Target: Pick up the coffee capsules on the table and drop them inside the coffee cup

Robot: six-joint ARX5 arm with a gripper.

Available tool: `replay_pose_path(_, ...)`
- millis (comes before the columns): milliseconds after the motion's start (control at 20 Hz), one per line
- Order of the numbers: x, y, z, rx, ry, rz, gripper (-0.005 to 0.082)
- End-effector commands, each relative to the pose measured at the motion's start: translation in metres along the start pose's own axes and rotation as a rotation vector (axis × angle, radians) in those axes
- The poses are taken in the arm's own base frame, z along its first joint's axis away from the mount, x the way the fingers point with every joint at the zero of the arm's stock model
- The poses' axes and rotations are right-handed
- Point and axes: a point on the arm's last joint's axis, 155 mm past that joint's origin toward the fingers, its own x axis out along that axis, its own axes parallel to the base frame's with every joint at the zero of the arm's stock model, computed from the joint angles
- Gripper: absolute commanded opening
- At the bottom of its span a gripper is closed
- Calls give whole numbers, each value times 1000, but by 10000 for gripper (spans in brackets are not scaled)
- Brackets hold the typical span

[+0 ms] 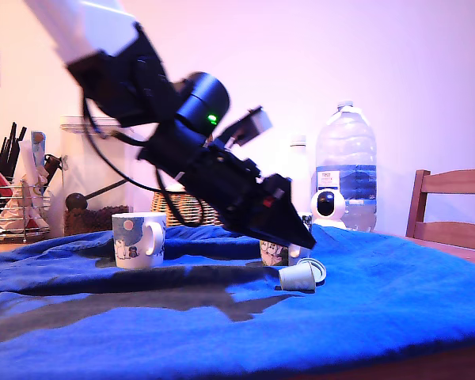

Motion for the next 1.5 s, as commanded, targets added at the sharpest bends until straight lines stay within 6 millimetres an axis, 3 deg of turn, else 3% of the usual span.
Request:
replay_pose_path(0, 13, -3, -13, 5, 39, -9, 518)
replay_pose_path(350, 17, -4, -12, 84, 43, 0, 491)
replay_pose_path(600, 17, -2, -8, 98, 28, 7, 257)
replay_pose_path(750, 17, -2, -8, 99, 26, 8, 196)
replay_pose_path(1050, 14, -3, -1, 105, 27, 1, 194)
replay_pose_path(1450, -9, -17, 37, 157, -33, -79, 177)
